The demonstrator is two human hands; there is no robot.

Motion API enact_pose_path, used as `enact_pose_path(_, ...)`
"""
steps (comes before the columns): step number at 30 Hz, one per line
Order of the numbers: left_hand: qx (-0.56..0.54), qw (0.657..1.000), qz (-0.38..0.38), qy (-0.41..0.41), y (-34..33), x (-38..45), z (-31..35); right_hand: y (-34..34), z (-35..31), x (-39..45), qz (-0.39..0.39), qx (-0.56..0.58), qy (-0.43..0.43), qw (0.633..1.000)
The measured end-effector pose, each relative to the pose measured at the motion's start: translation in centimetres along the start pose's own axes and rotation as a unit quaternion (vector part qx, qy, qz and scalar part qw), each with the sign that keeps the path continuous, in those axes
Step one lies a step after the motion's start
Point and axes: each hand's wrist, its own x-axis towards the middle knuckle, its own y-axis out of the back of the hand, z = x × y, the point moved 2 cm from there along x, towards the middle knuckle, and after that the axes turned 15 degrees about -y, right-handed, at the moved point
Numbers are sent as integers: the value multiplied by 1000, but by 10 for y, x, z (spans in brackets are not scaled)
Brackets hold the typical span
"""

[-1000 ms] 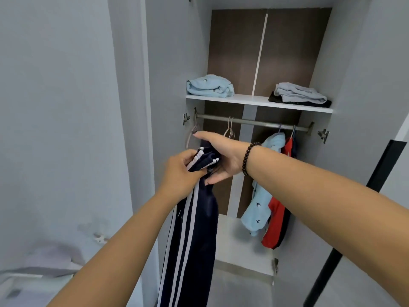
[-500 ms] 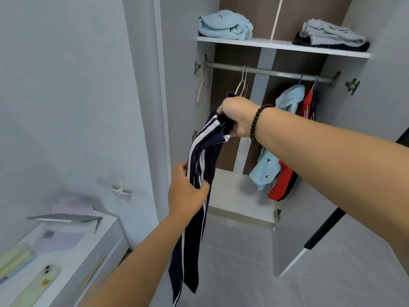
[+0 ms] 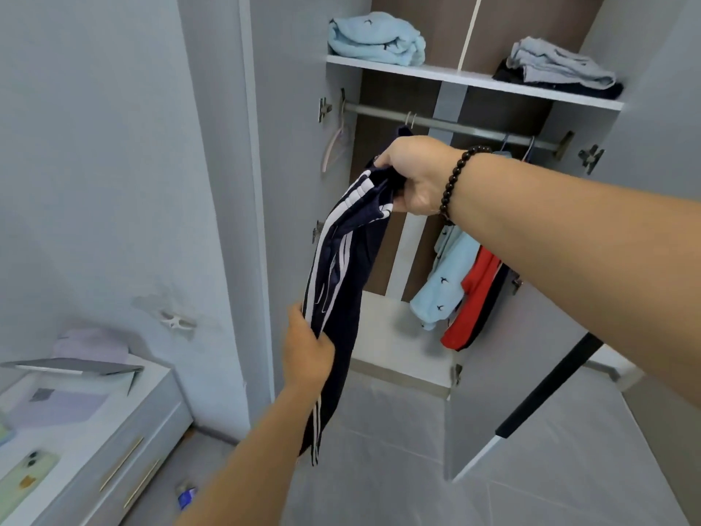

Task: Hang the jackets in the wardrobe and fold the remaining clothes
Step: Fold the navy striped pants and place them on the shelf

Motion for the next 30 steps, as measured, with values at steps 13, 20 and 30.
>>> enact_pose_path(13,27,999,31,-19,12,-80,-144,-21,89,46,-87,-47,74,992)
enact_pose_path(20,57,995,60,-63,25,-162,-232,-12,188,43,-98,-63,154,981)
enact_pose_path(30,125,982,12,-138,106,-285,-231,32,318,-31,-66,-50,120,989)
